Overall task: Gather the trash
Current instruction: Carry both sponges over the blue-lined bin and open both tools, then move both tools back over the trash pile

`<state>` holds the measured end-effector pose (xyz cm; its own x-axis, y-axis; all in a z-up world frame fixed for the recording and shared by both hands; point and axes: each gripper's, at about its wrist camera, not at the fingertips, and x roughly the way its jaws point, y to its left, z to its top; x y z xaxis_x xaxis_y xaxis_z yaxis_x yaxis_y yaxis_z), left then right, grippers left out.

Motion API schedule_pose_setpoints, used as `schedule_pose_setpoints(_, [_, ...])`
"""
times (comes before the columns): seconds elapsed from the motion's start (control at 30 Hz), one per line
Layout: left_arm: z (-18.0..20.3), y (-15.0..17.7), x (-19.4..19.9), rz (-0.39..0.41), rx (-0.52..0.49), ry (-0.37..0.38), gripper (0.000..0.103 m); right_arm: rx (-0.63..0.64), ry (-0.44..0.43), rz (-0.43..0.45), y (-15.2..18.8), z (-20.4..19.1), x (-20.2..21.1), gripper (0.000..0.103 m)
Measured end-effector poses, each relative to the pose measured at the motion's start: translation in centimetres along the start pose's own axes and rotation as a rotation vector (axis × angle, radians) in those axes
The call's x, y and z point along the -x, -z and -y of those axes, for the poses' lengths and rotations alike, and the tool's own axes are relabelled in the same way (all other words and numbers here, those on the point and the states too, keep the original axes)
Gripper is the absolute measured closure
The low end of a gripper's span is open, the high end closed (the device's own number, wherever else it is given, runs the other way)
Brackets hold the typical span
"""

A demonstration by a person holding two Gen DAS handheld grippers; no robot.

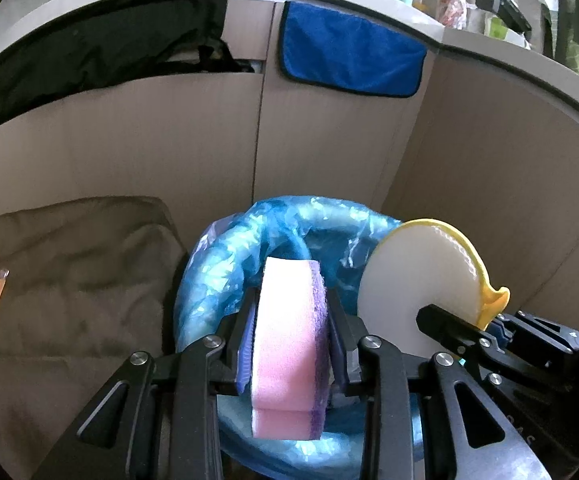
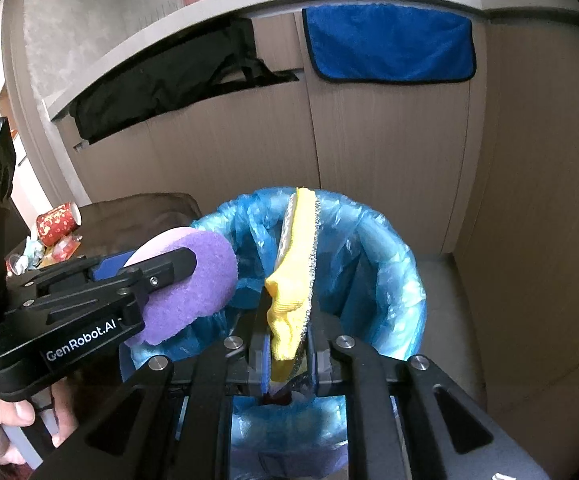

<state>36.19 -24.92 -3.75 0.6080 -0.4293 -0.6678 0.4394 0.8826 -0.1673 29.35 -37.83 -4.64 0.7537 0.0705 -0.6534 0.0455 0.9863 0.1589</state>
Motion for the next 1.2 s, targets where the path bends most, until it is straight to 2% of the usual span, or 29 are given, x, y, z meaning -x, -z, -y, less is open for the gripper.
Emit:
schedule_pose_setpoints(0.03, [-0.1, 0.0, -0.1, -0.003, 0.003, -0.002, 0.069, -0.004, -0.003, -0.006, 0.0, 0.0, -0.1, 0.087])
schedule_pose_setpoints(0.1, [-0.4, 0.1, 0.0, -0.001, 0.007, -0.016, 0.057, -0.007, -0.006, -0.011, 0.1, 0.0, -0.2, 0.087])
schedule_pose_setpoints(0.17, [-0.5, 0.1, 0.2, 0.001, 0.002, -0.026, 0.05, -0.004, -0.002, -0.011, 0.1, 0.0, -0.2, 0.086])
schedule_pose_setpoints(0.23, [-0.6, 0.1, 0.3, 0.0, 0.002, -0.025, 0.045, -0.002, 0.005, -0.006, 0.1, -0.2, -0.1, 0.078])
schedule_pose_setpoints(0.3, [-0.6, 0.1, 0.5, 0.002, 0.004, -0.023, 0.044, -0.001, 0.005, 0.001, 0.0, -0.3, 0.0, 0.075])
schedule_pose_setpoints(0.53, [-1.2, 0.0, 1.6, 0.021, 0.002, -0.034, 0.044, 0.001, 0.012, 0.001, -0.3, -0.7, 0.3, 0.075])
schedule_pose_setpoints(0.73, [-3.8, 0.1, 3.6, 0.032, 0.018, -0.061, 0.044, 0.012, 0.015, 0.017, -1.0, -2.1, 0.9, 0.075])
schedule_pose_setpoints(0.93, [-9.1, 0.0, 6.9, 0.06, 0.053, -0.12, 0.044, 0.072, -0.011, 0.048, -2.4, -6.3, 1.3, 0.072])
schedule_pose_setpoints(1.07, [-14.3, 0.6, 9.6, 0.083, 0.103, -0.172, 0.043, 0.116, -0.037, 0.056, -3.1, -9.6, 1.2, 0.07])
schedule_pose_setpoints(1.13, [-17.0, 1.1, 11.0, 0.094, 0.128, -0.2, 0.041, 0.13, -0.067, 0.042, -3.6, -11.7, 0.7, 0.07])
schedule_pose_setpoints(1.2, [-19.9, 1.6, 12.2, 0.11, 0.154, -0.239, 0.034, 0.139, -0.096, 0.037, -3.8, -13.4, 0.3, 0.07])
